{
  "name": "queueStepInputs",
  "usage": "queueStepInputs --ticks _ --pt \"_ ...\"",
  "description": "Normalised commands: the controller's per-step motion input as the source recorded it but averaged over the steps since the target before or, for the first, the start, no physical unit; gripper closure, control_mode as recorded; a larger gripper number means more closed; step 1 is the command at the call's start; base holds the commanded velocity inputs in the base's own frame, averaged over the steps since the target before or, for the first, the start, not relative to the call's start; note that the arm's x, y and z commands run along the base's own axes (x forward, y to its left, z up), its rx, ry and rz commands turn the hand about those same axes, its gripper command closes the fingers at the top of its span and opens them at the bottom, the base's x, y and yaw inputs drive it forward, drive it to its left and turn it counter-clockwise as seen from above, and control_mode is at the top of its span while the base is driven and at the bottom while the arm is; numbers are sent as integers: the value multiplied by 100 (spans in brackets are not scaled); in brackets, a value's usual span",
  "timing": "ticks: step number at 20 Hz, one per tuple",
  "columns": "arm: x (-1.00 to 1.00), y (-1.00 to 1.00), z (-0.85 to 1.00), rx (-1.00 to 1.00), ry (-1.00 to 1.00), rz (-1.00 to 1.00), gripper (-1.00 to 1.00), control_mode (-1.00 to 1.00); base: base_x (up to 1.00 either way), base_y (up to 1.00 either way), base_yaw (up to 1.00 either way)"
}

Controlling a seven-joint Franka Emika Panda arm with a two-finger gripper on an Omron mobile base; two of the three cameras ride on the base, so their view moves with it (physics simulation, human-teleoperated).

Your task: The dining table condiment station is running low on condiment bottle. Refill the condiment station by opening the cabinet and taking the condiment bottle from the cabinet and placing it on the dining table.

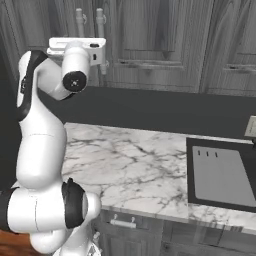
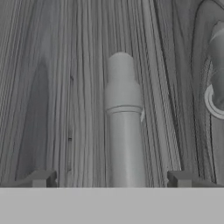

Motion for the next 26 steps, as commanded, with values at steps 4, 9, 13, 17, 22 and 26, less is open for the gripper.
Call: queueStepInputs --ticks 4,9,13,17,22,26 --pt "31 0 0 0 0 0 -100 -100 0 0 0" --pt "28 0 -5 0 0 0 -100 -100 0 0 0" --pt "31 0 -12 0 4 0 -100 -100 0 0 0" --pt "24 0 -21 0 18 1 -100 -100 0 0 0" --pt "18 10 -29 -1 34 6 100 -100 0 0 0" --pt "9 32 -8 -4 32 3 100 -100 0 0 0"
